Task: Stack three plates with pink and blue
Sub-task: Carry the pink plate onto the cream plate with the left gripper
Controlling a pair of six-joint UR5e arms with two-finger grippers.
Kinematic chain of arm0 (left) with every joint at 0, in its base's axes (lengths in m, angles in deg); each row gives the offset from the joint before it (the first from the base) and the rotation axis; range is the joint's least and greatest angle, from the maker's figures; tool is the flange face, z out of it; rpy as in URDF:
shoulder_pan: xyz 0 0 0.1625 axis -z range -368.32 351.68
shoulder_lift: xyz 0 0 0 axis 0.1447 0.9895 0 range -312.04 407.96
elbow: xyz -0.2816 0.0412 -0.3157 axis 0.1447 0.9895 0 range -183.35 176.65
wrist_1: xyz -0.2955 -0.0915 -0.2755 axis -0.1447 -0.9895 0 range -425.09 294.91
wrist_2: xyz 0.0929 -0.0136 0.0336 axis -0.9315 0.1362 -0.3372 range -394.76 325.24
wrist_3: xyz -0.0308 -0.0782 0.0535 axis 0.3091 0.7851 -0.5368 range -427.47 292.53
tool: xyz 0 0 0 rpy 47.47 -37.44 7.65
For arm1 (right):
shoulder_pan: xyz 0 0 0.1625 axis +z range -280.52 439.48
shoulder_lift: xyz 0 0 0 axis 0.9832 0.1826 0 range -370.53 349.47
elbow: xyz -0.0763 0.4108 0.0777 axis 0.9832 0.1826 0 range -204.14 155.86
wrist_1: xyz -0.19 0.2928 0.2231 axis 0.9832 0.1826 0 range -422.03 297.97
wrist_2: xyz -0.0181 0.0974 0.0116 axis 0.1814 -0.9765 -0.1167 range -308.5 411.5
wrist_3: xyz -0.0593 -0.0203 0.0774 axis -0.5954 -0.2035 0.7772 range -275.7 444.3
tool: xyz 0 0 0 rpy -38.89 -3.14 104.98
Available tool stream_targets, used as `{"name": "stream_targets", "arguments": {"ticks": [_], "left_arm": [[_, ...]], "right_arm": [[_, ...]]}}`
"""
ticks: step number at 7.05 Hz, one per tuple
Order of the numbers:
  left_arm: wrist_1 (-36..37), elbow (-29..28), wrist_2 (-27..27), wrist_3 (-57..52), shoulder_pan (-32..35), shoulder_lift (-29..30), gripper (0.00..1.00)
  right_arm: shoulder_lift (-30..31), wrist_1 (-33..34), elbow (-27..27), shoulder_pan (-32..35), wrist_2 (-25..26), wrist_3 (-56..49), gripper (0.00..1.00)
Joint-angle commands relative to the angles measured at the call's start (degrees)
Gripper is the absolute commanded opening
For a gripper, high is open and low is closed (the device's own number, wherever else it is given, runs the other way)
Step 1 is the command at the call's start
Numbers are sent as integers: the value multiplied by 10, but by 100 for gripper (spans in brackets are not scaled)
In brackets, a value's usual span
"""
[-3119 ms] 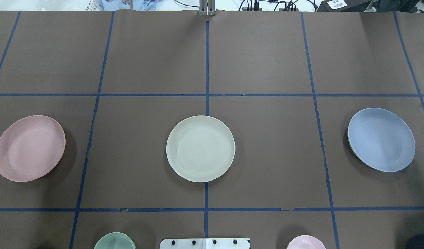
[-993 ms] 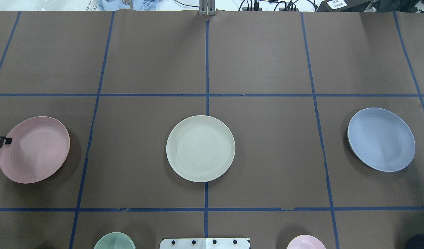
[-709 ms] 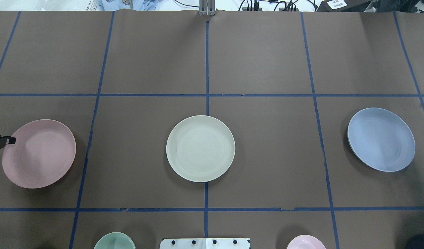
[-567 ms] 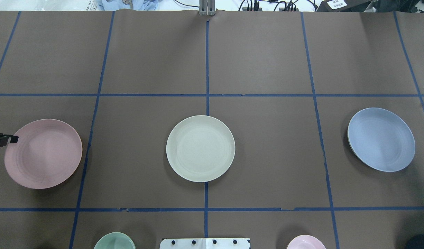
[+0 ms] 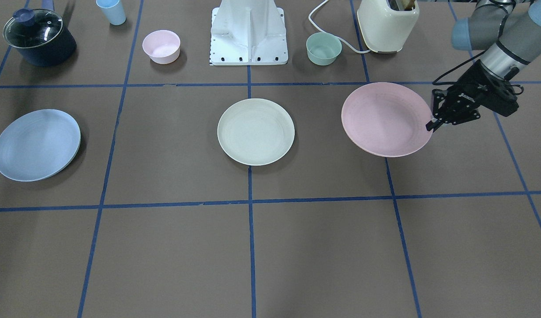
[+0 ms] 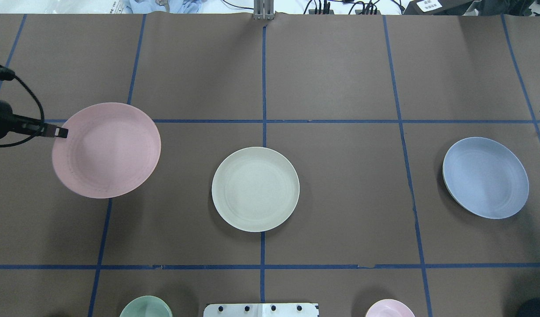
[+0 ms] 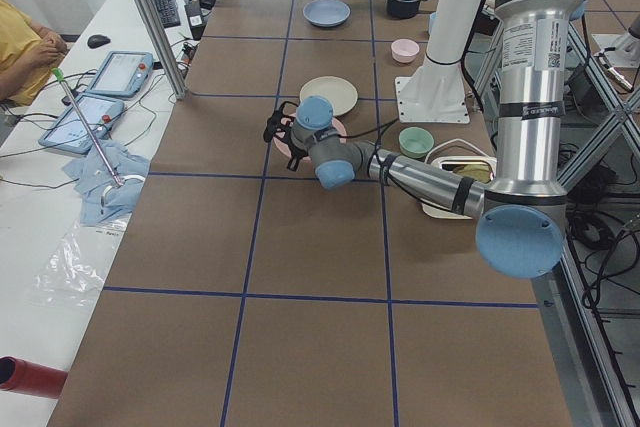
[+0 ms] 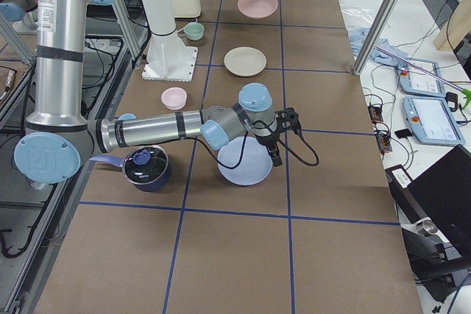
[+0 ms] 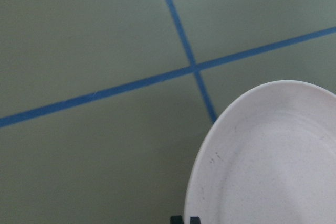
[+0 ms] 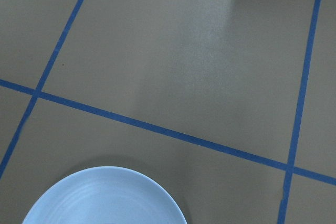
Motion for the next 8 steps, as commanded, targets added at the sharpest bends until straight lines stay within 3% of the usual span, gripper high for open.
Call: {"name": "stream_targets", "arguments": {"ticks": [1, 3, 4, 5, 7, 8], "left_arm": [[91, 32, -95, 143, -114, 101, 0], [131, 17, -199, 222, -228, 158, 0], [132, -6, -207, 250, -246, 180, 0], [131, -33, -247, 262, -274, 198, 0], [128, -61, -253, 270, -276, 218, 0], [127, -62, -253, 269, -276, 217, 67]], "right_arm": [[0, 1, 0, 0, -1, 0, 100], [0, 1, 1, 0, -1, 0, 100], [0, 1, 2, 0, -1, 0, 100], [0, 1, 1, 0, -1, 0, 100], [0, 0, -1, 0, -1, 0, 100], [0, 1, -1, 0, -1, 0, 100]]}}
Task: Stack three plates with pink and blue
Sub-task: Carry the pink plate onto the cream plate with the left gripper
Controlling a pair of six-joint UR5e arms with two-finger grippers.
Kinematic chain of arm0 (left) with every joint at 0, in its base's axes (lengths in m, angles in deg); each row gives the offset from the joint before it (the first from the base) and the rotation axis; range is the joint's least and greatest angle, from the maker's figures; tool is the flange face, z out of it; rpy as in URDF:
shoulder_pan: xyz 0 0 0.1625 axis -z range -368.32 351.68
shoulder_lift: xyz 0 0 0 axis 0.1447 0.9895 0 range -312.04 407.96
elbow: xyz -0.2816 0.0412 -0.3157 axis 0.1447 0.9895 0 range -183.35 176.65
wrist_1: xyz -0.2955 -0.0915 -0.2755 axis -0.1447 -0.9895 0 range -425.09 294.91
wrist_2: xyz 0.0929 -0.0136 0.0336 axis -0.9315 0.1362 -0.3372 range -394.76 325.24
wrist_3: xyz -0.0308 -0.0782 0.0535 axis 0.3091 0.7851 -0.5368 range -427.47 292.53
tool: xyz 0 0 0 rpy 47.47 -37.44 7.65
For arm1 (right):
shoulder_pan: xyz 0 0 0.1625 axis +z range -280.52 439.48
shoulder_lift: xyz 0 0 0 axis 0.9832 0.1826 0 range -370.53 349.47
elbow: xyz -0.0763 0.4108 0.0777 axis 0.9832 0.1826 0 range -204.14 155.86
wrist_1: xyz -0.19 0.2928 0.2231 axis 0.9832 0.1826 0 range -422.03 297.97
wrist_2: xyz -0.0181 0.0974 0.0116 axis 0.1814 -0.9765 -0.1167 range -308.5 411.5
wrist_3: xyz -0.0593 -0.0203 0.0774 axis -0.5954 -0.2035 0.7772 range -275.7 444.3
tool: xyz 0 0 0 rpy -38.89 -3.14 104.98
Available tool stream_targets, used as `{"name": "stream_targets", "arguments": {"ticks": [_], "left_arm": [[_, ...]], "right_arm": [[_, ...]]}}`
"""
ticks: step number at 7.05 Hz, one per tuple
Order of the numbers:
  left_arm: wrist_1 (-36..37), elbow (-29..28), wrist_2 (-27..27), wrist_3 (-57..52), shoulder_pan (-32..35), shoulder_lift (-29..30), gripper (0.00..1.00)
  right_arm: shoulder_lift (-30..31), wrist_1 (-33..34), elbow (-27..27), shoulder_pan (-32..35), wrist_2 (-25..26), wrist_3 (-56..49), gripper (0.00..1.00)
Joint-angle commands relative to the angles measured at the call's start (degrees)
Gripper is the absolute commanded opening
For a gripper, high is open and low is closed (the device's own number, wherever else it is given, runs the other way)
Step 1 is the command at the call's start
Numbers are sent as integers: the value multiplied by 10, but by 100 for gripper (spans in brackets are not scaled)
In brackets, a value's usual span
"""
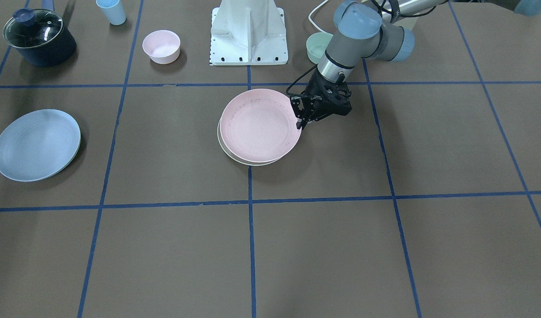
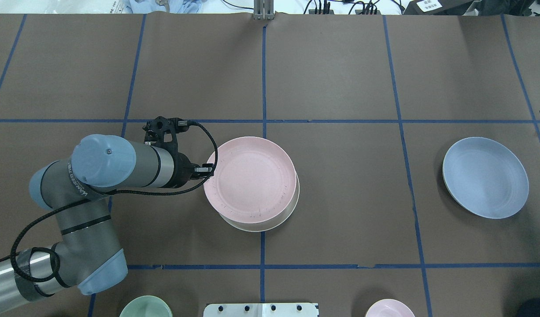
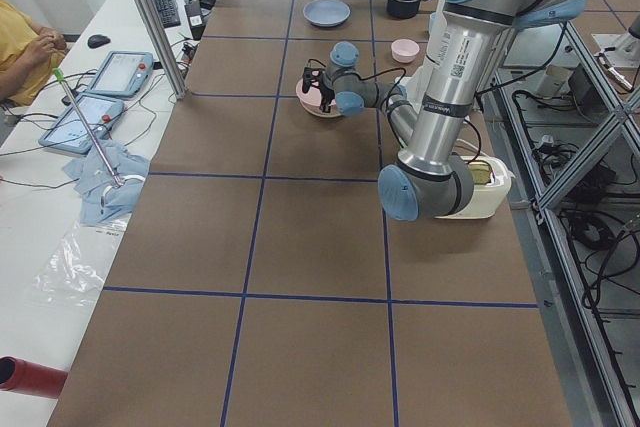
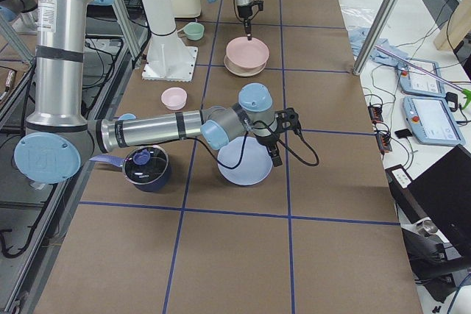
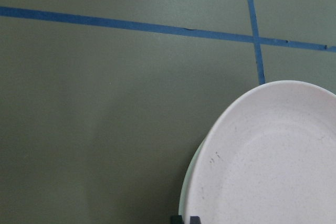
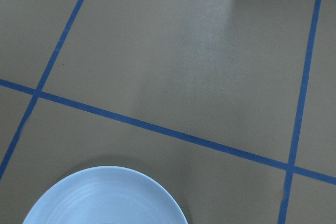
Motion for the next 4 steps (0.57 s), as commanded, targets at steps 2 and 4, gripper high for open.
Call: {"name": "stream_targets", "arguments": {"ticks": [2, 4], "left_arm": [[0, -5, -5, -7, 1, -2, 100], [16, 22, 46, -178, 83, -31, 100]], "right_arm": [[1, 0, 2, -1, -2, 0, 100], [32, -41, 4, -19, 2, 29, 100]]}}
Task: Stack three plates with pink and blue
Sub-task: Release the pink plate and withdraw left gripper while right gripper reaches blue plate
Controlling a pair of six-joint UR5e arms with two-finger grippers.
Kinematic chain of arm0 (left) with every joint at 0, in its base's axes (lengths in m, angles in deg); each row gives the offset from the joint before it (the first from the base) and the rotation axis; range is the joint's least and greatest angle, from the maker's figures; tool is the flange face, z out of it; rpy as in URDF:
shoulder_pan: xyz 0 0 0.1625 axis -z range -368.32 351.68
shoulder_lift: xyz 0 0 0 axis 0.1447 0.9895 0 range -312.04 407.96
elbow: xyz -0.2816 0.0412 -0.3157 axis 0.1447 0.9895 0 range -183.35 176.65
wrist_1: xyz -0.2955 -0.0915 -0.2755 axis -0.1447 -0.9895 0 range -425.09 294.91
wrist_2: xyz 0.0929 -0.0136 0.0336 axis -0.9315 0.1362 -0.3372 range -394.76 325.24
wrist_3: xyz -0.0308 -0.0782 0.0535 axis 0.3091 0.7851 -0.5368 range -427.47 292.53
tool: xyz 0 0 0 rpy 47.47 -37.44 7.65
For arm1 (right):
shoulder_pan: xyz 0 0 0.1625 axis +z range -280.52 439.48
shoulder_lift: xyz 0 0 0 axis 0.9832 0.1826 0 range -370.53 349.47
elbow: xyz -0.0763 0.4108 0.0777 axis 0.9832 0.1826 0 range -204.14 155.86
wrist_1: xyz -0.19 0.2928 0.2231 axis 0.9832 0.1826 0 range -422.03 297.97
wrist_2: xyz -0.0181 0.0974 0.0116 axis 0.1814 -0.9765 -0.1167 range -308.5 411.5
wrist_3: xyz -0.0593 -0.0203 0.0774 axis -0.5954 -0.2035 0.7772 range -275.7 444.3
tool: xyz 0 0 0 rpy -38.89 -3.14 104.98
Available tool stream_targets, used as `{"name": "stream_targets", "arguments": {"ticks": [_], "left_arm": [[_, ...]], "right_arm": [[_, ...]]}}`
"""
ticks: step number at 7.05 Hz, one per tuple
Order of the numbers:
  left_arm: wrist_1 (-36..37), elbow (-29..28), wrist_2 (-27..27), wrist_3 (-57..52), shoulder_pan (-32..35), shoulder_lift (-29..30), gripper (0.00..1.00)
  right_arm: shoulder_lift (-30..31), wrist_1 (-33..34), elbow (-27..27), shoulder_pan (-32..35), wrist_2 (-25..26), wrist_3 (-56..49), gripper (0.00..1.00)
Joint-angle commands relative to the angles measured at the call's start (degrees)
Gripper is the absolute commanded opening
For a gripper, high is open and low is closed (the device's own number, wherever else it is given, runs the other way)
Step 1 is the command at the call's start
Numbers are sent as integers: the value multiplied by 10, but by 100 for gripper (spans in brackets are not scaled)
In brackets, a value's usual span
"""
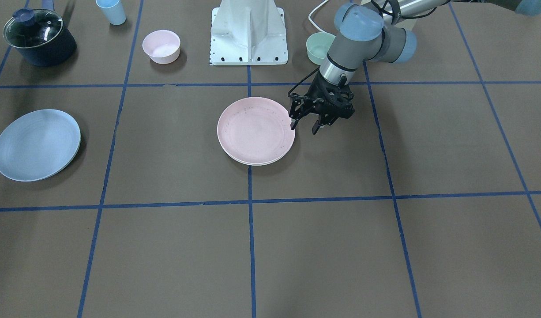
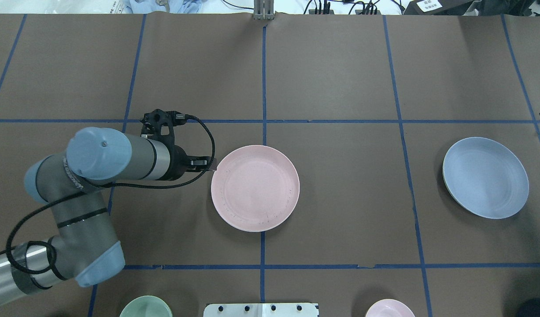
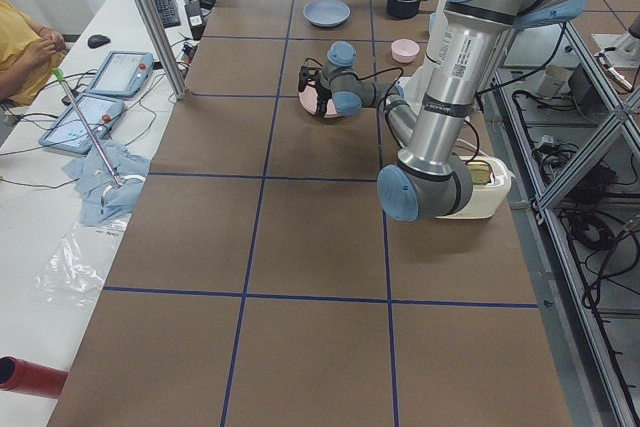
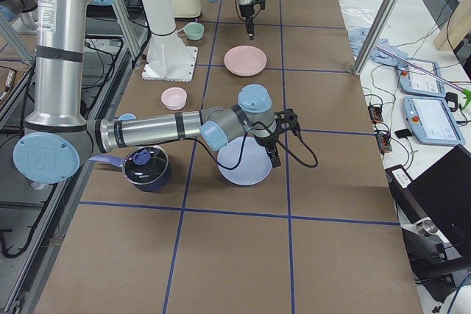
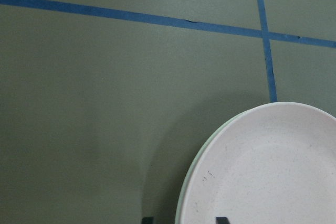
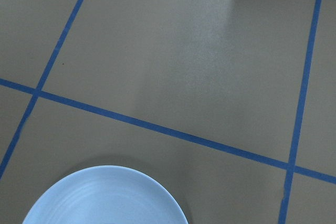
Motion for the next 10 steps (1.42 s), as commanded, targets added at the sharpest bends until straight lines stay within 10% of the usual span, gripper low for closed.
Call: {"name": "stream_targets", "arguments": {"ticks": [1, 6, 10], "left_arm": [[7, 11, 87, -196, 111, -55, 100], [0, 15, 108, -349, 197, -126, 100], [0, 19, 108, -349, 198, -126, 100]], "right_arm": [[46, -91, 3, -36, 11, 88, 100], [83, -423, 195, -166, 106, 229, 93], [79, -424, 200, -180, 106, 228, 15]]}}
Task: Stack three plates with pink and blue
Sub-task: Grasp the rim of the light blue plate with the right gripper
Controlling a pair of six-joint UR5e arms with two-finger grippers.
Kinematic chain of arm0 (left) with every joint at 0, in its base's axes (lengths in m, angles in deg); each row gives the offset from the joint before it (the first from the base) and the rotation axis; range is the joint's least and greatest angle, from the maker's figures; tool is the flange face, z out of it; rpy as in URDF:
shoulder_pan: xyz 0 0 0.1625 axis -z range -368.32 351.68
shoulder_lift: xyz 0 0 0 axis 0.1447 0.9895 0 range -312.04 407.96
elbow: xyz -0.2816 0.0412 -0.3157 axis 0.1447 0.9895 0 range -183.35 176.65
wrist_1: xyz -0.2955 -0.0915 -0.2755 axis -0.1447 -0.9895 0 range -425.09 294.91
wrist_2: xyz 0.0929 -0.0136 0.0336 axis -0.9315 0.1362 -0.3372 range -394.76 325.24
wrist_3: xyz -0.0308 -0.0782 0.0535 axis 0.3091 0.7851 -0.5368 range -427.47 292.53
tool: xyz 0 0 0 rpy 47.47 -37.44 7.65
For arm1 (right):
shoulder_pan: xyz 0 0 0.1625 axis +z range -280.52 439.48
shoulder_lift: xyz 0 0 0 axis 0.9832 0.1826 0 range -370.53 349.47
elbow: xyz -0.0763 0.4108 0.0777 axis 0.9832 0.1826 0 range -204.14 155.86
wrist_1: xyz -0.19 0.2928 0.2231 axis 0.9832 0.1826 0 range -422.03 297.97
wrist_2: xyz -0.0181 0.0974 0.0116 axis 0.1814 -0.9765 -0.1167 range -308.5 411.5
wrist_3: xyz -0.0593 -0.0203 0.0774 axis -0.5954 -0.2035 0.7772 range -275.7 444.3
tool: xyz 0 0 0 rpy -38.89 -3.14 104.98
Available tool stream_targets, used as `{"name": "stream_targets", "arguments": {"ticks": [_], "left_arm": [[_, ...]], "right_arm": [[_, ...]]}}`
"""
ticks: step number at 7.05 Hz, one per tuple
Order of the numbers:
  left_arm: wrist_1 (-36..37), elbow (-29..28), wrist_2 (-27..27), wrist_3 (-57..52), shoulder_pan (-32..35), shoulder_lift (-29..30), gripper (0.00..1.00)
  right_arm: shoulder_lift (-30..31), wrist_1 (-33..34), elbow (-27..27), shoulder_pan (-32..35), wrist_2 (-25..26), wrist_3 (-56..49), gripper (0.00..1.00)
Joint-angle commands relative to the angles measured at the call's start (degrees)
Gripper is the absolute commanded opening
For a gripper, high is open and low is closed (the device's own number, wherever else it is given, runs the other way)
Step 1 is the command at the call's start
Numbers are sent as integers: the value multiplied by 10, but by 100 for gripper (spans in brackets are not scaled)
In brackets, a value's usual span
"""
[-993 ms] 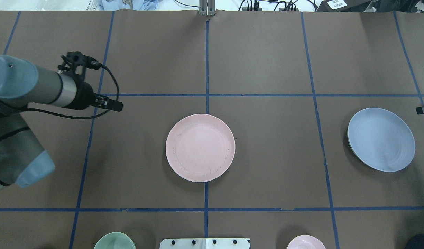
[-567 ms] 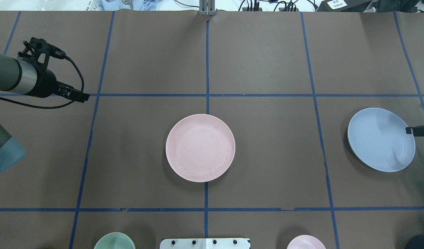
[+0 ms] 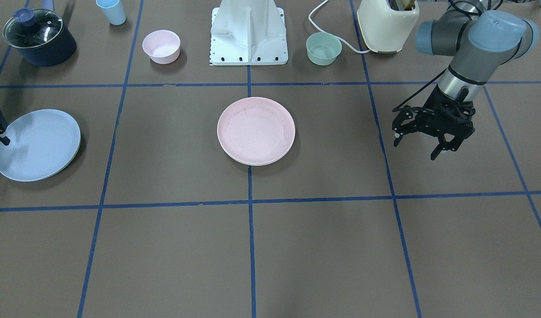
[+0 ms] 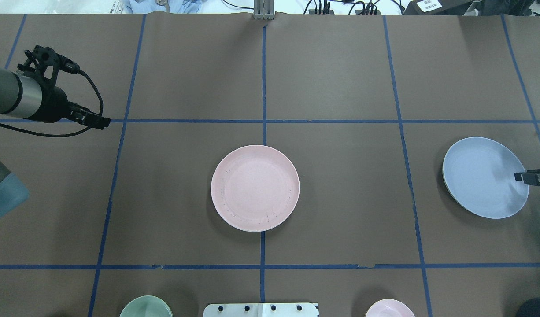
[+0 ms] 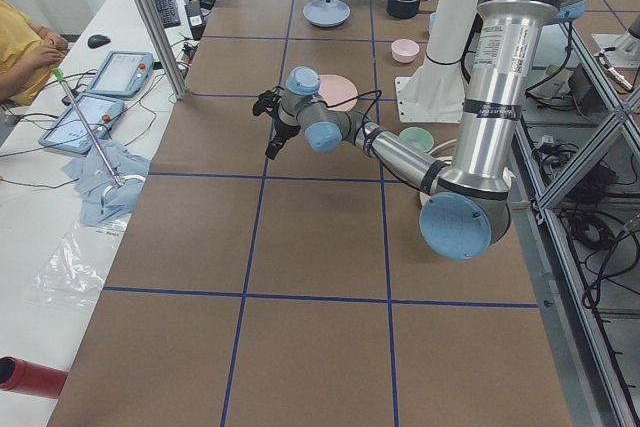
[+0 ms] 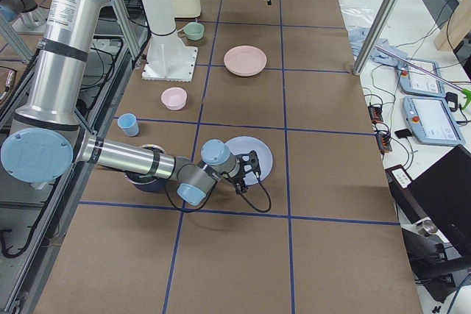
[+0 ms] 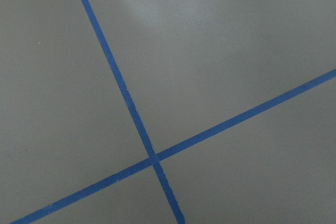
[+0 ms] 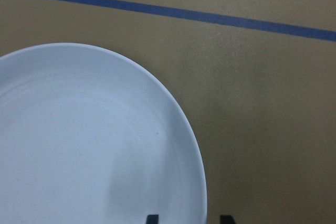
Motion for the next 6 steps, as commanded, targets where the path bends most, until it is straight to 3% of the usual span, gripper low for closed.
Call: {"name": "stream_targets", "arguments": {"ticks": [1, 4, 6], "left_arm": [[0, 3, 0, 0, 0, -1, 100], [0, 8, 1, 1, 0, -1, 100], [7, 18, 36, -6, 27, -9, 100]], "right_arm": [[-6, -1, 1, -2, -1, -1, 0], [-66, 32, -9, 12, -28, 0, 0], [-132, 149, -60, 49, -67, 23, 0]]}}
